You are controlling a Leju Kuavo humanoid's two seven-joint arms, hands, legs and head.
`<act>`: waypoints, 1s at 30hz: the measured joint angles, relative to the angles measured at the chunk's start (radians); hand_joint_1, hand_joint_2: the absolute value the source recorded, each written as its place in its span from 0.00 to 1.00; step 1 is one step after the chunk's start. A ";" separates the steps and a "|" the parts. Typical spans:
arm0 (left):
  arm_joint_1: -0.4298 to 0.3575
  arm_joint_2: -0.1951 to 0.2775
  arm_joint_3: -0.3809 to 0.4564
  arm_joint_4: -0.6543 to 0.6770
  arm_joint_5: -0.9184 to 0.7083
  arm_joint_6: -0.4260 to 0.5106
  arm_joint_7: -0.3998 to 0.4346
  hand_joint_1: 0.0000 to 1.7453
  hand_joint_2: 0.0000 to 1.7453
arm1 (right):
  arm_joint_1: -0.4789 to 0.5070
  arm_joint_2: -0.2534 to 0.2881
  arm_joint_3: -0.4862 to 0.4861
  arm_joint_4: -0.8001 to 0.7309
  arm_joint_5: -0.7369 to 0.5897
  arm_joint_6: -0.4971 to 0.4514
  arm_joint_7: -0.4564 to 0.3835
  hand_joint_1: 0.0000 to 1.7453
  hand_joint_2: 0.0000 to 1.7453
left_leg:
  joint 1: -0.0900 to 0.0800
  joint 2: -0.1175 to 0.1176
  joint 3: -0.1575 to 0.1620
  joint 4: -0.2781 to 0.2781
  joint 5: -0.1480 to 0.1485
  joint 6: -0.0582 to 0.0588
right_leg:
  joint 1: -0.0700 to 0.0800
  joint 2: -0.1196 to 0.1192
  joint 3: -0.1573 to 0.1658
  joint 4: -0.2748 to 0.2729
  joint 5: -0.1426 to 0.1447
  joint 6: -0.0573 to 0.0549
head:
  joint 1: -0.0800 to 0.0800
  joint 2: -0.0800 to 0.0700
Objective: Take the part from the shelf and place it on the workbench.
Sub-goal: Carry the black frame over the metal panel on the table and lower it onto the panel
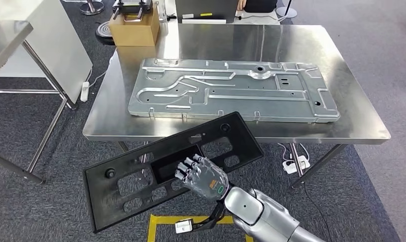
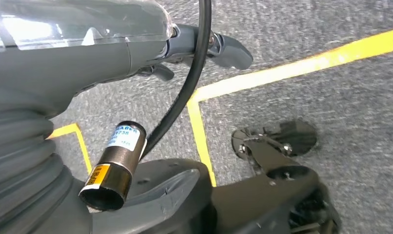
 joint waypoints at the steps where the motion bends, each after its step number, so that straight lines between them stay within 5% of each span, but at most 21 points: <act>1: -0.001 -0.001 0.000 0.000 -0.001 0.000 0.000 0.00 1.00 | -0.001 -0.001 0.000 0.001 0.000 0.001 0.002 1.00 1.00 | 0.000 0.000 0.000 0.000 -0.001 0.003 | -0.001 0.001 -0.035 0.065 -0.028 0.004 | 0.000 0.000; 3: -0.001 -0.001 0.000 0.000 -0.002 0.000 0.000 0.00 1.00 | 0.000 -0.004 0.000 0.004 0.000 0.003 0.004 1.00 1.00 | 0.000 -0.001 0.001 0.002 -0.004 0.005 | -0.005 0.001 -0.094 0.162 -0.051 0.010 | 0.000 0.000; 4: 0.000 -0.002 0.000 0.000 -0.002 0.000 0.001 0.00 1.00 | 0.000 -0.006 0.000 0.006 0.000 0.004 0.004 1.00 1.00 | 0.000 -0.001 0.003 0.003 -0.006 0.004 | -0.007 0.001 -0.101 0.163 -0.034 0.012 | 0.000 0.000; 8: 0.000 -0.004 0.000 0.000 -0.009 -0.001 0.002 0.00 1.00 | -0.004 -0.008 0.000 0.008 0.000 0.003 0.006 1.00 1.00 | -0.003 -0.005 0.009 0.017 -0.022 -0.010 | -0.011 0.002 -0.008 -0.058 0.085 0.006 | 0.000 0.000; 13: -0.003 -0.004 0.000 0.000 -0.013 -0.001 0.005 0.00 1.00 | -0.007 -0.008 0.000 0.007 0.000 0.003 0.006 1.00 1.00 | -0.003 -0.004 0.006 0.028 -0.037 -0.037 | -0.009 0.005 0.011 -0.096 0.088 -0.024 | 0.000 0.000; 17: -0.005 -0.004 0.000 0.000 -0.013 -0.001 0.005 0.00 1.00 | -0.008 -0.004 0.000 0.006 0.000 0.003 0.006 1.00 1.00 | 0.001 0.000 -0.090 0.226 -0.133 -0.051 | -0.010 0.000 0.019 -0.101 0.085 -0.041 | -0.001 0.000; 19: -0.005 -0.004 0.000 0.000 -0.012 -0.001 0.005 0.00 1.00 | -0.007 -0.003 0.000 0.006 0.000 0.003 0.006 1.00 1.00 | 0.001 0.000 -0.131 0.292 -0.138 -0.053 | -0.008 -0.001 0.021 -0.099 0.082 -0.044 | -0.001 0.000; 20: -0.005 -0.004 0.000 0.000 -0.012 -0.001 0.005 0.00 1.00 | -0.007 -0.003 0.000 0.006 0.000 0.003 0.006 1.00 1.00 | 0.001 0.000 -0.123 0.268 -0.112 -0.052 | -0.007 0.000 0.023 -0.098 0.080 -0.043 | -0.001 0.000; 23: -0.004 -0.004 0.000 0.000 -0.012 -0.001 0.005 0.00 1.00 | -0.008 -0.001 0.000 0.006 0.000 0.003 0.006 1.00 1.00 | -0.002 0.002 -0.033 0.078 -0.020 -0.040 | -0.005 0.002 0.032 -0.095 0.071 -0.036 | 0.000 0.000; 28: -0.004 -0.004 0.000 0.000 -0.012 -0.001 0.005 0.00 1.00 | -0.010 0.001 0.000 0.003 0.000 0.003 0.006 1.00 1.00 | -0.006 -0.002 -0.002 0.013 -0.011 -0.012 | -0.004 0.001 0.036 -0.098 0.065 -0.007 | 0.000 0.000; 30: -0.003 -0.005 0.000 0.000 -0.012 -0.001 0.005 0.00 1.00 | -0.012 0.001 0.000 0.002 0.000 0.003 0.006 1.00 1.00 | -0.001 -0.001 0.007 0.000 -0.006 0.000 | -0.005 0.002 0.012 -0.044 0.033 0.000 | 0.001 0.000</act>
